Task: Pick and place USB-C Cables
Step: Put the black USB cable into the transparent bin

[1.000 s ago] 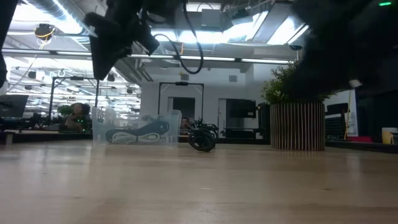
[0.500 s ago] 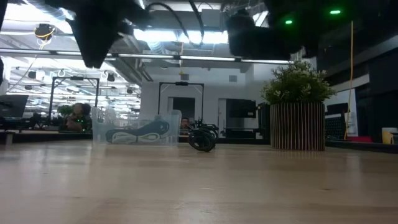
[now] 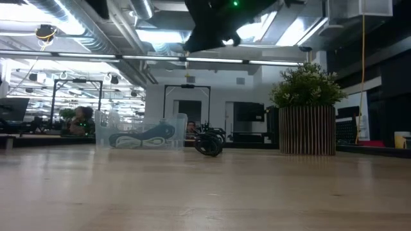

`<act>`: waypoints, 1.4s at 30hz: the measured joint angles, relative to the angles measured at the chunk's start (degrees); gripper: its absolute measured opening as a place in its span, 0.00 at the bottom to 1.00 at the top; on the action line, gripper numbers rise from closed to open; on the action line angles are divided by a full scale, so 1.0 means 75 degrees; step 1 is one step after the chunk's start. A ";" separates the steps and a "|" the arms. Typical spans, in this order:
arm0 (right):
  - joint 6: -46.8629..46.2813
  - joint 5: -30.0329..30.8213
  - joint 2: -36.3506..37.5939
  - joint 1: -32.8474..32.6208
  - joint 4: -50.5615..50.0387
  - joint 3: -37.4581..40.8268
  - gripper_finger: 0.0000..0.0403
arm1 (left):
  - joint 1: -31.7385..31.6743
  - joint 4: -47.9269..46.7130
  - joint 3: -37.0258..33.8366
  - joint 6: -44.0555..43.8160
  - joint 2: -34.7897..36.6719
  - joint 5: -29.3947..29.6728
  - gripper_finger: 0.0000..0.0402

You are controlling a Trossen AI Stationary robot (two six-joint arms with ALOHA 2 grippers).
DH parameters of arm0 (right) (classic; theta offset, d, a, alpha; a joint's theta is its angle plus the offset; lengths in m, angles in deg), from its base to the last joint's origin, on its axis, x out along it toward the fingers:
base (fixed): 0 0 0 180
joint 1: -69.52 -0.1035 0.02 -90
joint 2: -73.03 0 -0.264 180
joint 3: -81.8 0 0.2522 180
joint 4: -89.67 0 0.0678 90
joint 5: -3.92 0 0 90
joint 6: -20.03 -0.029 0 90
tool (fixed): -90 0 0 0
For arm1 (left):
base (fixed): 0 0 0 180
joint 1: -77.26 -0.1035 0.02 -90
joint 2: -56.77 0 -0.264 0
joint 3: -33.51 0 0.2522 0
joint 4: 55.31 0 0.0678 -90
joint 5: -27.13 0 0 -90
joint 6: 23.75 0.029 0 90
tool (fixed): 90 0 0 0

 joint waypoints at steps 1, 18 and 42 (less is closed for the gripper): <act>-0.0038 -0.0461 0.0000 0.0104 -0.0172 -0.0134 0.26 | 0.0078 0.0021 0.0000 -0.0280 0.0151 0.0208 0.28; -0.3935 -0.1818 -0.0399 0.0283 -0.3175 -0.0422 0.26 | 0.0924 0.2921 -0.3495 -0.1816 0.1300 0.1139 0.28; -0.3865 0.0779 -0.1996 0.0143 -0.2606 -0.0413 0.26 | 0.0977 0.6079 -0.4995 -0.1778 0.1290 0.0763 0.28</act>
